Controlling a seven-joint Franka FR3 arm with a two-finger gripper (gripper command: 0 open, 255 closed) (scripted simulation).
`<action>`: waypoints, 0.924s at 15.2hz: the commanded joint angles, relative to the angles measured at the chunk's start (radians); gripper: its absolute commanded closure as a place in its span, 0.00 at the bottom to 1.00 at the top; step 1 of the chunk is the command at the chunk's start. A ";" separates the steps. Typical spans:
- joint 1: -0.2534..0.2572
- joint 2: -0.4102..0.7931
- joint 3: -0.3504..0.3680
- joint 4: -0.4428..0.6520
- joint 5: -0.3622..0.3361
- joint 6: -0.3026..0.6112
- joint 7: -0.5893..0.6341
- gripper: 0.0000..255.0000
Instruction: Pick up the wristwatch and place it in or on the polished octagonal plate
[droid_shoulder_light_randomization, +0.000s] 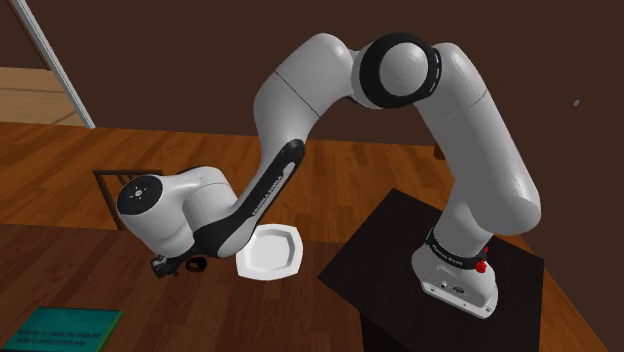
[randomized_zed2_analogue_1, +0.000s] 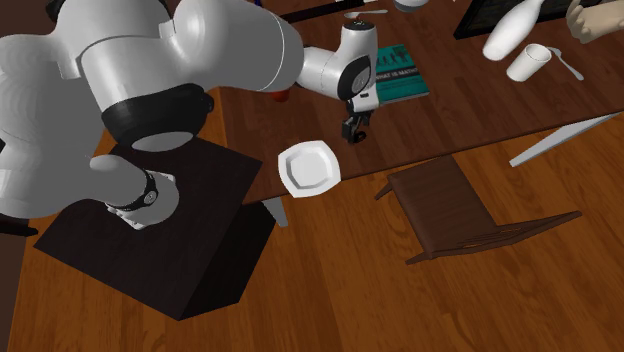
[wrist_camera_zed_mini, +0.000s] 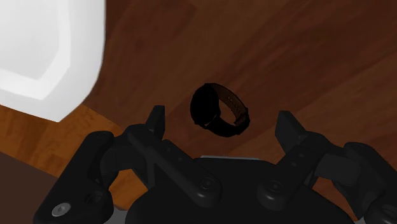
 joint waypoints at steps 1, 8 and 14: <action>0.006 0.024 -0.013 0.011 -0.014 0.013 0.005 0.00; 0.009 0.040 -0.021 0.018 -0.023 0.022 0.009 0.00; 0.009 0.040 -0.021 0.018 -0.023 0.022 0.009 1.00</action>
